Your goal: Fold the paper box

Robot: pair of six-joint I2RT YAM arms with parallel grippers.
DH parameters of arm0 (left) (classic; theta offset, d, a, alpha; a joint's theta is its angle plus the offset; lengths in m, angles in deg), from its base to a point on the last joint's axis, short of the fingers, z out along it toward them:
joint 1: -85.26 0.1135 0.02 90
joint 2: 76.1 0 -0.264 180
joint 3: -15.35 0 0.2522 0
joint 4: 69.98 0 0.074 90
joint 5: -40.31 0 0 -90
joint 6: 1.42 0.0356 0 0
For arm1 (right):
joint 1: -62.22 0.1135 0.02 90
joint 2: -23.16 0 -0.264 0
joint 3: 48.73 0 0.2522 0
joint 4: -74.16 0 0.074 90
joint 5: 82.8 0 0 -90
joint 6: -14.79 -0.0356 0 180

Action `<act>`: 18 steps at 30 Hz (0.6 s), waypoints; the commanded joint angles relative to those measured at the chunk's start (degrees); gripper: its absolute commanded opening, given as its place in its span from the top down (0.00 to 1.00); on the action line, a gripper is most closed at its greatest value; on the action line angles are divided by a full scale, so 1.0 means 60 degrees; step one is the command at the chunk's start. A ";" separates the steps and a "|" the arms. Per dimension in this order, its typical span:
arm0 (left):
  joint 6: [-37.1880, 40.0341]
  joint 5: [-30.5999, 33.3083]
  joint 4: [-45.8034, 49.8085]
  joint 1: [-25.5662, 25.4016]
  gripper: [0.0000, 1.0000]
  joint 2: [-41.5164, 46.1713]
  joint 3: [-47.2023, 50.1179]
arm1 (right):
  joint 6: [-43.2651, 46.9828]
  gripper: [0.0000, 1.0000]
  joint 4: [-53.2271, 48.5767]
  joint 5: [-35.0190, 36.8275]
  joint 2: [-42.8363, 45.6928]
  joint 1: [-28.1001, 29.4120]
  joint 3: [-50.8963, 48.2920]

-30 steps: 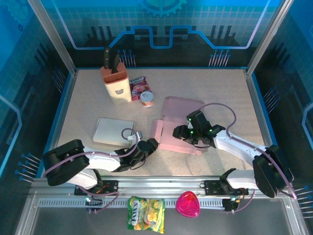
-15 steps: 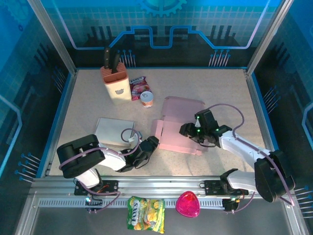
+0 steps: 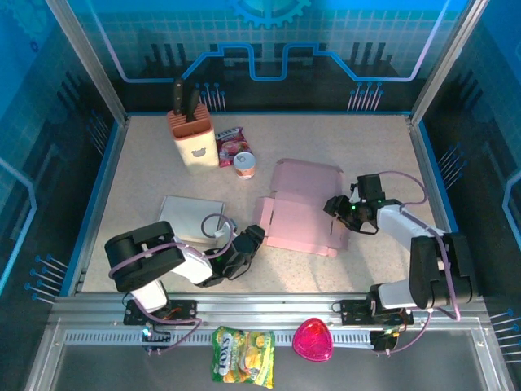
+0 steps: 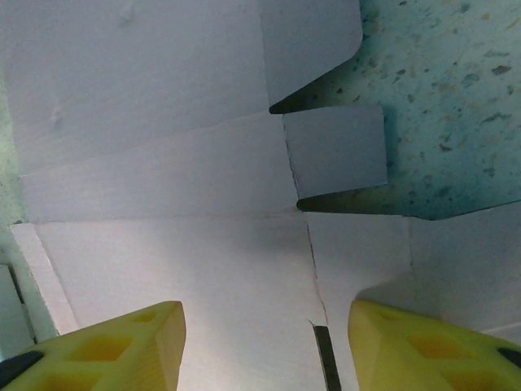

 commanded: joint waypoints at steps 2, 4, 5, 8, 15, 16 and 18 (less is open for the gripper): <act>-0.0434 -0.0152 0.0209 0.0068 0.67 -0.0567 0.0026 | 0.0495 0.44 -0.0125 -0.0320 -0.0499 -0.0144 0.0280; -0.0545 -0.0150 0.0474 0.0046 0.70 -0.0409 0.0000 | 0.0557 0.44 -0.0074 -0.0308 -0.0750 -0.0146 0.0299; -0.0800 -0.0123 0.0985 0.0004 0.71 -0.0183 -0.0036 | 0.0572 0.44 -0.0018 -0.0309 -0.0822 -0.0140 0.0263; -0.1317 -0.0149 0.3322 -0.0034 0.71 0.0777 -0.0447 | 0.0552 0.45 0.0120 -0.0384 -0.0922 -0.0127 0.0204; -0.1805 -0.0049 0.7356 0.0181 0.68 0.2222 -0.1575 | 0.0500 0.44 0.0081 -0.0375 -0.0645 -0.0043 0.0185; -0.1780 -0.0230 0.7027 0.0331 0.68 0.2134 -0.1496 | 0.0500 0.44 0.0066 -0.0381 -0.0629 -0.0034 0.0185; -0.1815 -0.0731 0.6284 0.0566 0.68 0.1830 -0.1372 | 0.0511 0.44 0.0065 -0.0405 -0.0629 -0.0024 0.0174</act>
